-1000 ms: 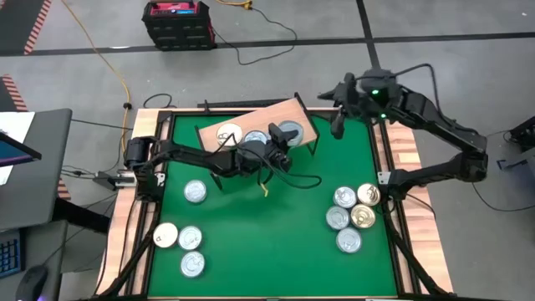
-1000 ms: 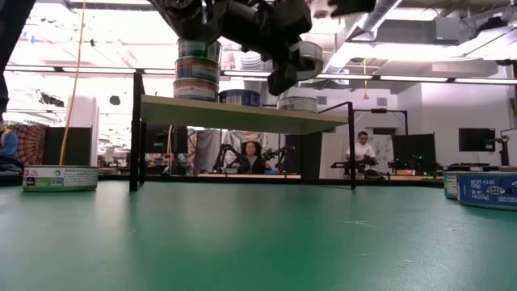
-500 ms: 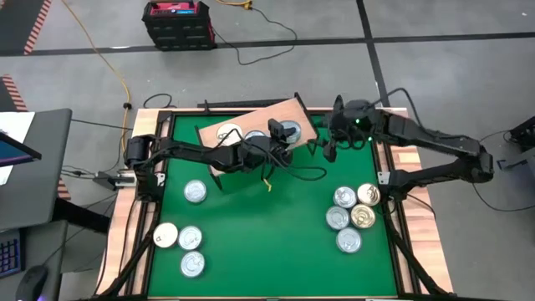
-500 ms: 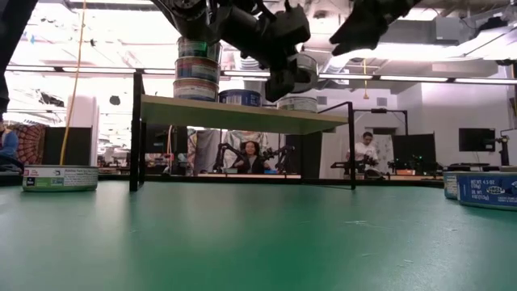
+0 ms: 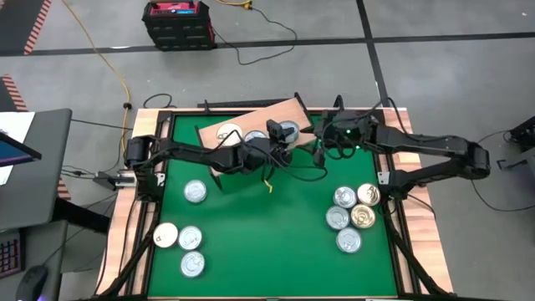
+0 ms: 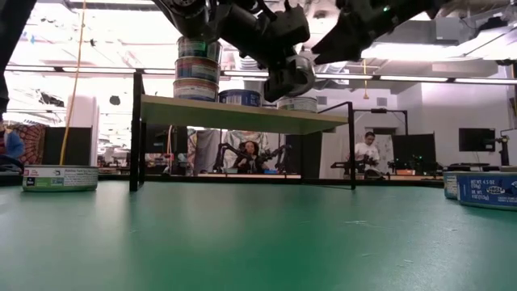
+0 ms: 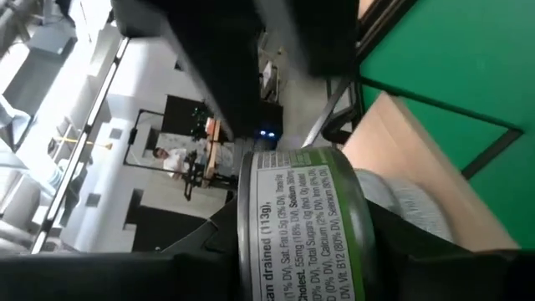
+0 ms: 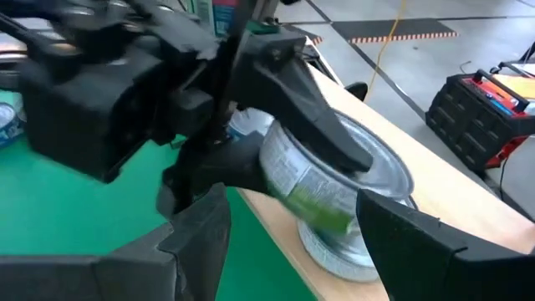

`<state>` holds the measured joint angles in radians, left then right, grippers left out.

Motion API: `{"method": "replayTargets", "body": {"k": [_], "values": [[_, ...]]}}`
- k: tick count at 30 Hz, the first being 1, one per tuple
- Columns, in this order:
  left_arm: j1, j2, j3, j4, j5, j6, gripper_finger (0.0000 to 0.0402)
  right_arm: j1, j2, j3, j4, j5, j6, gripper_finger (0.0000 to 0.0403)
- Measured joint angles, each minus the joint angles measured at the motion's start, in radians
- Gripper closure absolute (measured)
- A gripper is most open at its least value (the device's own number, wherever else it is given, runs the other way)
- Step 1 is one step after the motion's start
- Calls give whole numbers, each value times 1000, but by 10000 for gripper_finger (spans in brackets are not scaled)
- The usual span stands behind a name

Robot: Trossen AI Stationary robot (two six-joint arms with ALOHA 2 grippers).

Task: Stack canned seafood by type on shelf
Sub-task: Stack the green white tuna can on top of the green white tuna can on the shelf

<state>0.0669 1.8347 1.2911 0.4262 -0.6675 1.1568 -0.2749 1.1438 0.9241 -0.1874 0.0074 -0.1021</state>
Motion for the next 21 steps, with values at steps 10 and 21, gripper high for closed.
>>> {"method": "replayTargets", "body": {"k": [10,21], "values": [[-29,0,0,-39,-22,1,243,40,73,0,83,109,-44,117],[-28,0,0,-47,-18,-16,242,39,96,0,64,174,-56,117]]}}
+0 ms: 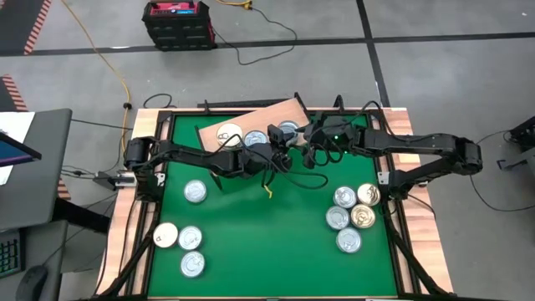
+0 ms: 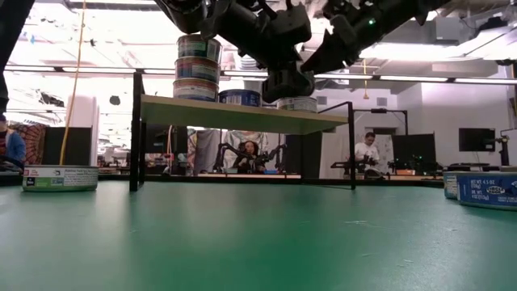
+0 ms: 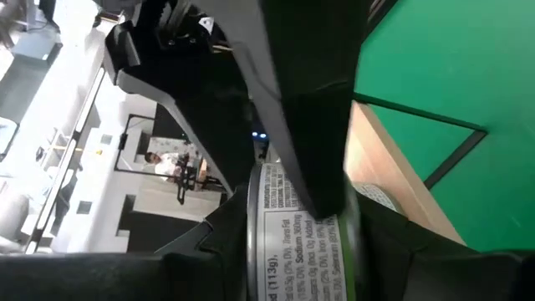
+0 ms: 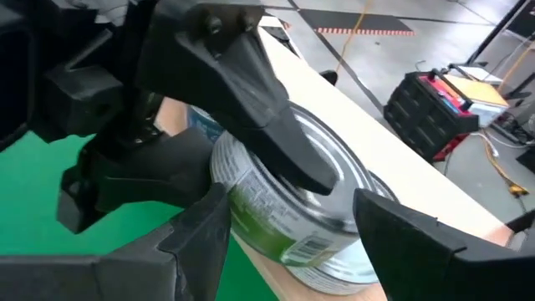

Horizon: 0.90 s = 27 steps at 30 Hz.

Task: Stack canned seafood by type on shelf
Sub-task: Stack the green white tuna can on top of the green white tuna can on the shelf

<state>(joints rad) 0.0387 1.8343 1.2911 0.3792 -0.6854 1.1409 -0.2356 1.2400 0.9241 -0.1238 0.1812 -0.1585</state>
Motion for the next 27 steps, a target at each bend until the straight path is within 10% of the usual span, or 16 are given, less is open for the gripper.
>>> {"method": "replayTargets", "body": {"k": [27], "values": [[-7,0,0,-60,-22,-64,242,-34,37,0,-10,50,9,117]]}}
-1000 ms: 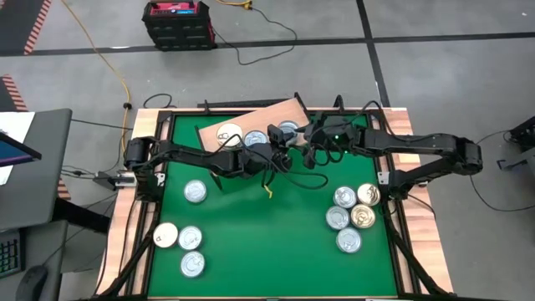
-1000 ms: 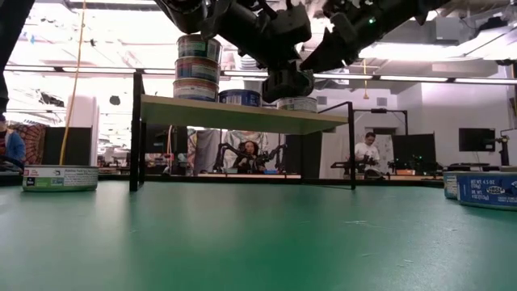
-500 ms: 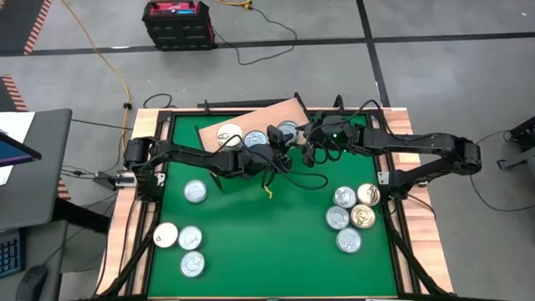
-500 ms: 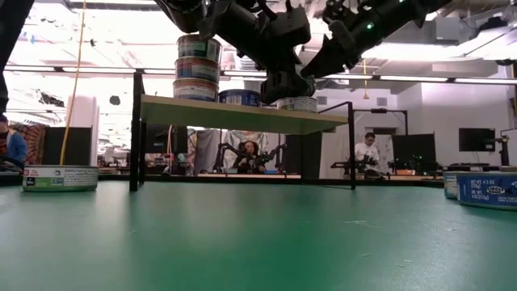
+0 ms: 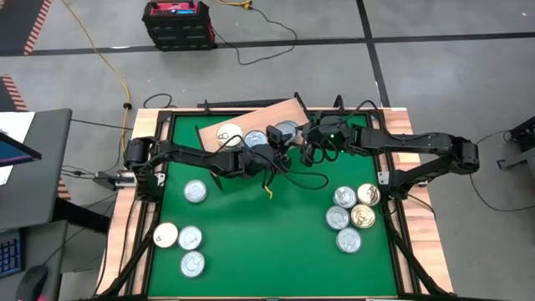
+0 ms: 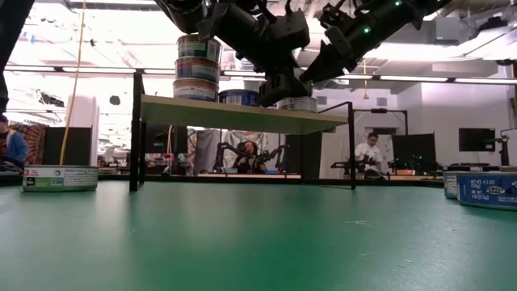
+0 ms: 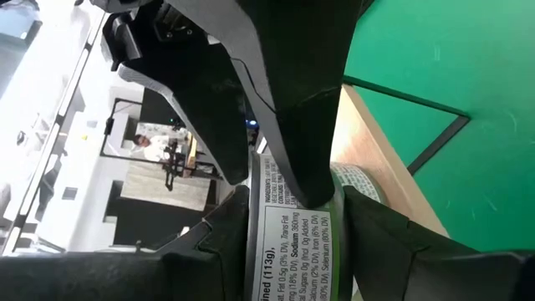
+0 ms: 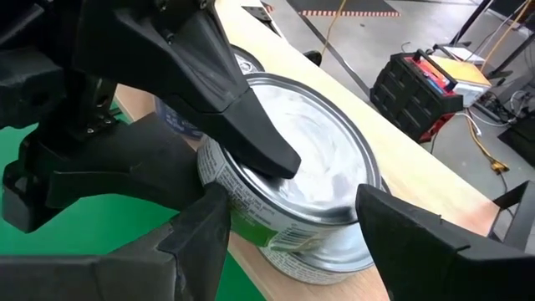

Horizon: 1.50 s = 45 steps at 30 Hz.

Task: Stack canned seafood by type on shelf
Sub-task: Stack the green white tuna can on top of the green white tuna can on the shelf, then stack the red tuna can on top of the blue tuna can on the shelf

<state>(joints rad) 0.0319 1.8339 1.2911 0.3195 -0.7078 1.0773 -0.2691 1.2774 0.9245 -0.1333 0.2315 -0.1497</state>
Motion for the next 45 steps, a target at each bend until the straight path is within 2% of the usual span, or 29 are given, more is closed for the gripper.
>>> {"method": "replayTargets", "body": {"k": [6,14,24,28,34,37,41,43,45], "values": [[-4,0,0,1,8,6,236,0,0,0,-4,3,0,117],[-5,0,0,4,4,6,190,-2,1,-1,-6,17,3,117],[-46,0,0,26,-34,25,186,3,-5,-1,-4,9,3,117],[-77,0,0,38,-60,-17,186,26,-54,25,-31,8,3,117],[-170,0,0,13,-71,-89,187,101,-187,47,-167,35,48,117],[-233,0,0,-62,-68,-128,194,149,-243,47,-300,65,133,117],[-319,0,0,-226,-63,-261,203,241,-273,46,-439,68,286,117],[-365,0,0,-323,-29,-374,207,305,-271,28,-444,68,353,117],[-410,-6,0,-447,49,-509,209,375,-262,-9,-431,68,406,117]]}}
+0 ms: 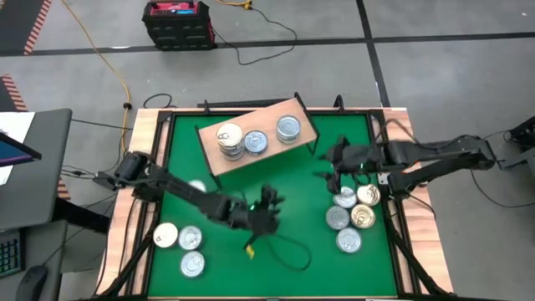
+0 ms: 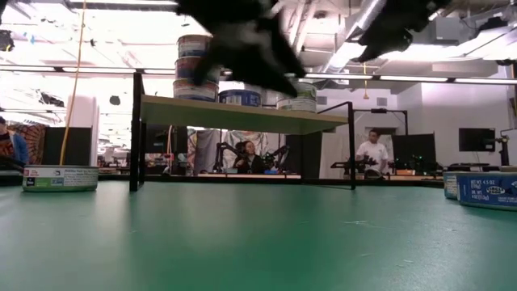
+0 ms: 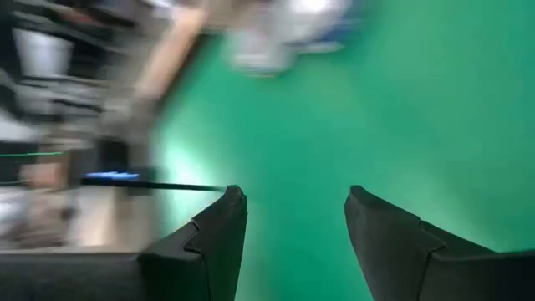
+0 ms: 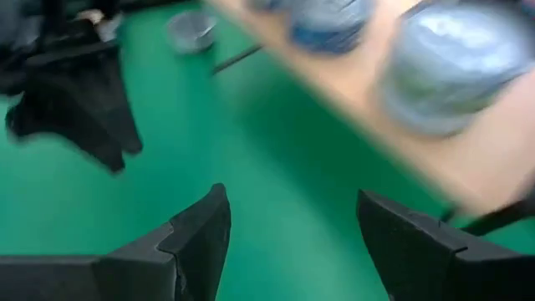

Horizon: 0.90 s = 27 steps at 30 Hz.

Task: Stack canned seafood by type on shelf
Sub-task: Stack the red tuna can on top of the blue tuna can on the shelf

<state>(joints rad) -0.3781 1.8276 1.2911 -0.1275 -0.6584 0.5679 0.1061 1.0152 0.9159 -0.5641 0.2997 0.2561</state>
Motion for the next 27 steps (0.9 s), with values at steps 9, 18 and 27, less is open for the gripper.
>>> {"method": "replayTargets", "body": {"k": [9,18,27], "values": [[-137,-51,0,-419,442,-658,212,240,81,-158,217,75,162,117],[-212,-71,0,-751,597,-1039,212,344,279,-226,519,165,181,117],[-236,-71,0,-1063,519,-1281,212,344,447,-226,701,225,86,117]]}}
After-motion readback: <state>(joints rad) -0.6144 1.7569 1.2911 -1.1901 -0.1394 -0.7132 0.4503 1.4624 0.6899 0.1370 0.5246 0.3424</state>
